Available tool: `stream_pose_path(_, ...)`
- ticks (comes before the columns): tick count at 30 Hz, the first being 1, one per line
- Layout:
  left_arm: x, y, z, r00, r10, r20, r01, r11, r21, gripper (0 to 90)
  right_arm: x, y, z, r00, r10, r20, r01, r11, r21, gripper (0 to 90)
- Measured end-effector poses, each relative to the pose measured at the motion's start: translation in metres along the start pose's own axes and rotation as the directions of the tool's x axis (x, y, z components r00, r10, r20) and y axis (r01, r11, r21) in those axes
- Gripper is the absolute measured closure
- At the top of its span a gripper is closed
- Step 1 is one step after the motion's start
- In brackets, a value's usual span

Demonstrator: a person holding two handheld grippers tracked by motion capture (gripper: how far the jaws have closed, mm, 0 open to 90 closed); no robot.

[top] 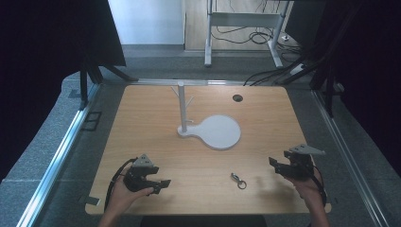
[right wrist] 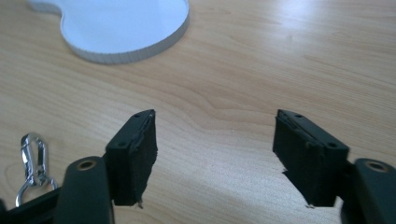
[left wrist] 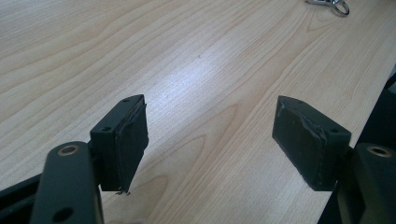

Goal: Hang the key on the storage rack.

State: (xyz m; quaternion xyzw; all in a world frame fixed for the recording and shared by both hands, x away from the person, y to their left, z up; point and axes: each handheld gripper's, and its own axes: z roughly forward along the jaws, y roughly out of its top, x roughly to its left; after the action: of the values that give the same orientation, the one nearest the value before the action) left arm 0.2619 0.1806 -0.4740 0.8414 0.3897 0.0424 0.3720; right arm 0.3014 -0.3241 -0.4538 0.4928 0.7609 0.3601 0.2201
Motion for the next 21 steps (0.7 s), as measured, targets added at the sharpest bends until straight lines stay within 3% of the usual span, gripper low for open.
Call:
stream_pose_path(13,-0.003,0.001,-0.003,0.9999,0.01,0.01,-0.01,0.9999,-0.008,27.1,0.008,0.038,-0.014,0.9928,-0.11,-0.047,0.113,0.99,0.086,38.3)
stream_pose_path(21,-0.004,0.0,-0.005,0.9999,0.01,0.01,-0.01,0.9999,-0.008,27.0,0.013,0.058,-0.019,0.9864,-0.142,-0.083,0.152,0.979,0.136,39.6)
